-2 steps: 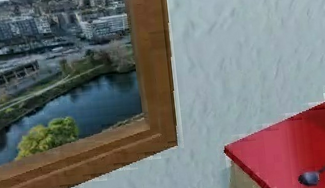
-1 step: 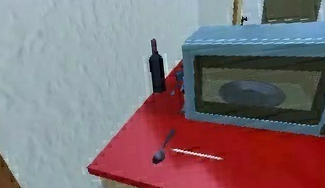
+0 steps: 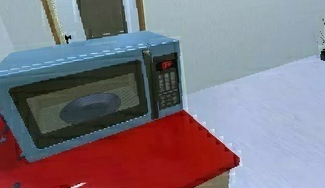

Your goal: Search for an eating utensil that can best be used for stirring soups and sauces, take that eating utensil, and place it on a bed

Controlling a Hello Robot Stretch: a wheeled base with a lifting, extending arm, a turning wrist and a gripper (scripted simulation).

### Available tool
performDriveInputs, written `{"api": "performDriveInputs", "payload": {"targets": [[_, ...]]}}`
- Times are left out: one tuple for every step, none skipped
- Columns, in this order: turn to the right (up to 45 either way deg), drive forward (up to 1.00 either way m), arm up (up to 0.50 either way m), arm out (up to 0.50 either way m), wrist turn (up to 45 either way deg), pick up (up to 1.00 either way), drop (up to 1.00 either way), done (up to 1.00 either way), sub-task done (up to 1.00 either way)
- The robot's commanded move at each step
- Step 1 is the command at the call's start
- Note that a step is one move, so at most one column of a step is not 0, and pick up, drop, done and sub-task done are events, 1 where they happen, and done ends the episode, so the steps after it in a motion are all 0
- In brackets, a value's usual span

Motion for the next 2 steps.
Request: {"api": "performDriveInputs", "payload": {"targets": [[9.0, 0.0, 0.0, 0.0, 0.0, 0.0, 0.0, 0.0, 0.0], [0.0, 0.15, 0.0, 0.0, 0.0, 0.0, 0.0, 0.0, 0.0]]}}
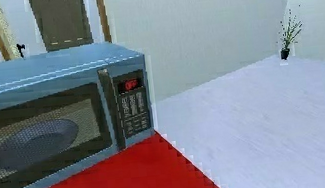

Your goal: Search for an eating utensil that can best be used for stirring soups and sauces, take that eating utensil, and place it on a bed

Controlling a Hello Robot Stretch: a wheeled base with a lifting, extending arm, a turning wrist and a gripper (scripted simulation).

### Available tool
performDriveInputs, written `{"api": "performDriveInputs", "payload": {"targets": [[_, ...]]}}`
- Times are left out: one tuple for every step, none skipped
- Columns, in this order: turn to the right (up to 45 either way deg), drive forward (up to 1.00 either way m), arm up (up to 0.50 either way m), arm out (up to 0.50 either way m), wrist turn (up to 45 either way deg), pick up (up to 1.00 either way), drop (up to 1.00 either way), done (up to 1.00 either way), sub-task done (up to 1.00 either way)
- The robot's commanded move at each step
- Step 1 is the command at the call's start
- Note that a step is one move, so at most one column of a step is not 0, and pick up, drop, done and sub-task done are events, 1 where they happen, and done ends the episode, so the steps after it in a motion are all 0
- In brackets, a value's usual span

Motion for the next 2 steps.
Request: {"api": "performDriveInputs", "payload": {"targets": [[-45.0, 0.0, 0.0, 0.0, 0.0, 0.0, 0.0, 0.0, 0.0], [-45.0, 0.0, 0.0, 0.0, 0.0, 0.0, 0.0, 0.0, 0.0]]}}
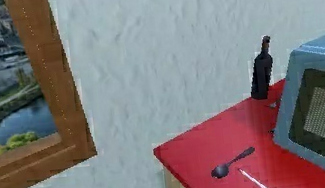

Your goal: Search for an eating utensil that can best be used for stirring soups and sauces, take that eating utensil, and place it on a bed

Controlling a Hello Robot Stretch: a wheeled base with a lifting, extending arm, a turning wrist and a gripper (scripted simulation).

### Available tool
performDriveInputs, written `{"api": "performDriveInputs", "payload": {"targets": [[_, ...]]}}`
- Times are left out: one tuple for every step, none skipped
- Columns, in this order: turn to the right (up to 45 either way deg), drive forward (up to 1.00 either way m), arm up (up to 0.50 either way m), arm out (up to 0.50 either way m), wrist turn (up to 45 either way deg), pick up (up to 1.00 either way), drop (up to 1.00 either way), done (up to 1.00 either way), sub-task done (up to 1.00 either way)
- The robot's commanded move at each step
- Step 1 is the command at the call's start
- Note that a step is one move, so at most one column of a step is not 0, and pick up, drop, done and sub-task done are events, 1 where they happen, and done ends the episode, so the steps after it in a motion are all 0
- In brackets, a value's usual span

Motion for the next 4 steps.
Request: {"api": "performDriveInputs", "payload": {"targets": [[-45.0, 0.0, 0.0, 0.0, 0.0, 0.0, 0.0, 0.0, 0.0], [-21.0, 0.0, 0.0, 0.0, 0.0, 0.0, 0.0, 0.0, 0.0], [0.0, 0.0, 0.5, 0.0, 0.0, 0.0, 0.0, 0.0, 0.0], [0.0, 0.0, 0.38, 0.0, 0.0, 0.0, 0.0, 0.0, 0.0]]}}
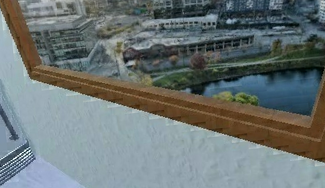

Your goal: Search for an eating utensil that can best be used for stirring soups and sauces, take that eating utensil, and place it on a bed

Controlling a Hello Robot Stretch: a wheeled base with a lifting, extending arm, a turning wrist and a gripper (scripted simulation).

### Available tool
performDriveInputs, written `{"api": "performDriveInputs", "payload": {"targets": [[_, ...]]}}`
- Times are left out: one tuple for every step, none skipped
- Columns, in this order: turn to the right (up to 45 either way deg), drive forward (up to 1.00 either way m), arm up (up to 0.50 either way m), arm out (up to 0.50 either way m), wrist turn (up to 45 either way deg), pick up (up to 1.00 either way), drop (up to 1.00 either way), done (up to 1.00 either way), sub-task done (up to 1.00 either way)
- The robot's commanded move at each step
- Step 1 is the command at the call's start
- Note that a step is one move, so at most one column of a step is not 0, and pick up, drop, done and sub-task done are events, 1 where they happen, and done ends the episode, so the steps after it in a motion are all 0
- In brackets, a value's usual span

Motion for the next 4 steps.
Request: {"api": "performDriveInputs", "payload": {"targets": [[0.0, 0.0, 0.0, 0.16, 0.0, 0.0, 0.0, 0.0, 0.0], [0.0, 0.0, 0.0, 0.0, 45.0, 0.0, 0.0, 0.0, 0.0], [0.0, 0.0, 0.0, 0.0, 45.0, 0.0, 0.0, 0.0, 0.0], [0.0, 0.0, 0.0, 0.0, 45.0, 0.0, 0.0, 0.0, 0.0]]}}
